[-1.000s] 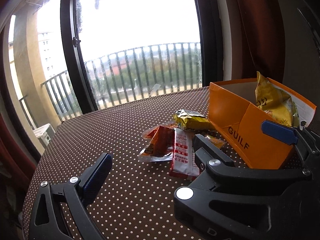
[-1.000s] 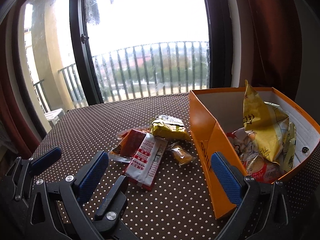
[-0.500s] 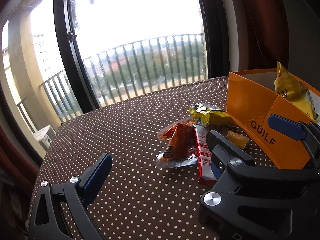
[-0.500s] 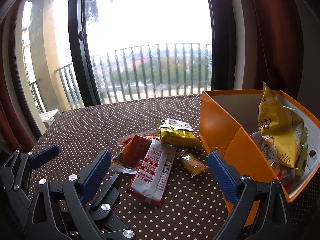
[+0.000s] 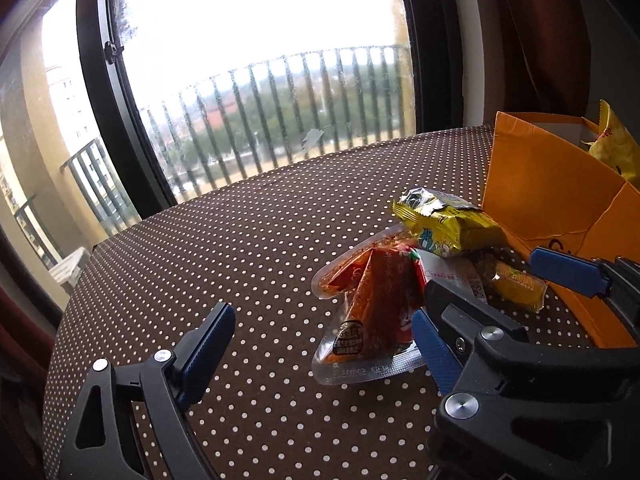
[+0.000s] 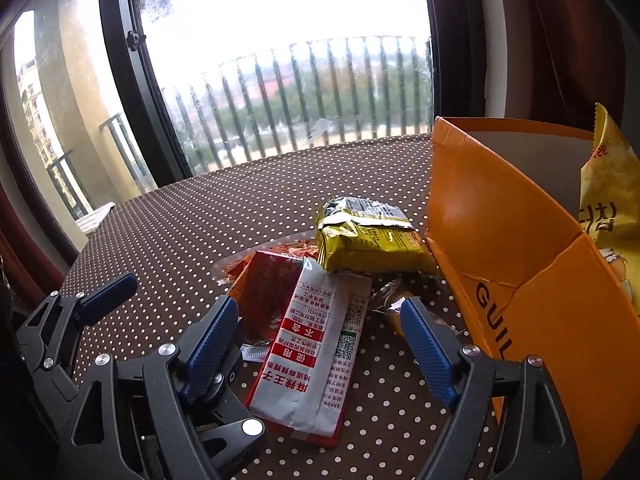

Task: Organize snacks
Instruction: 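Grasp the white-and-red sauce packet with the right tool, then grasp the red spicy snack packet with the left tool while the right tool holds the white packet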

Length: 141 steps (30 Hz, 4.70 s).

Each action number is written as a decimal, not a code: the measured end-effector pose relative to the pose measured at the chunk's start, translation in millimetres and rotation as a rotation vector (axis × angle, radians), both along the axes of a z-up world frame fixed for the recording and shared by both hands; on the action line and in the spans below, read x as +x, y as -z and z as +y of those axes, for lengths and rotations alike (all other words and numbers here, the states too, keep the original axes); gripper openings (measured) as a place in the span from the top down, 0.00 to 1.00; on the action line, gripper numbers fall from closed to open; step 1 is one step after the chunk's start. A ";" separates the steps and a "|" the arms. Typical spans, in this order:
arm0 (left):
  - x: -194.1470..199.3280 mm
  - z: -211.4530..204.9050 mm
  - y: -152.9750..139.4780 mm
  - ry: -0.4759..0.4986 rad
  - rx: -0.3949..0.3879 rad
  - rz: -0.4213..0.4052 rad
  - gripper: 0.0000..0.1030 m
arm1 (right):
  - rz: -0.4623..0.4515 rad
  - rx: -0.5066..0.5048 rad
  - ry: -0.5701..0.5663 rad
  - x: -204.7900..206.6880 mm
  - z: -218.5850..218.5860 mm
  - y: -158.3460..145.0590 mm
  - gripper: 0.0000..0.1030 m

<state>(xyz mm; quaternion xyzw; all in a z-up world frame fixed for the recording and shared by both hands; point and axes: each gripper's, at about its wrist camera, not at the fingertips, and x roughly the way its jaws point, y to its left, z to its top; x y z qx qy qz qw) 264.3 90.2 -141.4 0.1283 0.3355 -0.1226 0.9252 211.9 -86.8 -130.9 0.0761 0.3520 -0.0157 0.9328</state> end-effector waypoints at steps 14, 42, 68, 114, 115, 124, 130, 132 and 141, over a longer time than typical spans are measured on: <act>25.1 -3.9 25.6 0.085 -0.083 0.175 0.53 | 0.107 0.078 -0.033 27.8 -7.1 26.8 0.36; -61.4 11.1 23.3 -0.104 -0.104 0.111 0.72 | 0.112 0.070 -0.207 -19.8 8.4 26.7 0.65; -110.5 11.5 -15.4 -0.114 -0.175 0.016 0.79 | 0.010 0.062 -0.219 -68.5 -1.4 -5.1 0.66; -78.4 -1.4 33.4 -0.149 -0.187 0.171 0.58 | 0.148 0.035 -0.195 -45.3 -19.3 31.5 0.66; -79.0 -1.7 32.1 -0.151 -0.190 0.168 0.59 | 0.150 0.037 -0.197 -45.9 -18.7 30.9 0.66; -85.1 -2.0 15.7 -0.153 -0.213 0.150 0.62 | 0.129 0.048 -0.204 -49.5 -19.2 16.8 0.66; -91.7 -3.0 -12.3 -0.157 -0.225 0.100 0.62 | 0.073 0.044 -0.208 -58.5 -21.0 -11.1 0.66; -94.2 -3.9 -23.7 -0.156 -0.229 0.081 0.62 | 0.049 0.041 -0.209 -62.1 -21.7 -22.7 0.66; -104.7 -16.6 -74.4 -0.125 -0.231 -0.006 0.62 | -0.050 0.044 -0.191 -74.7 -32.4 -73.1 0.66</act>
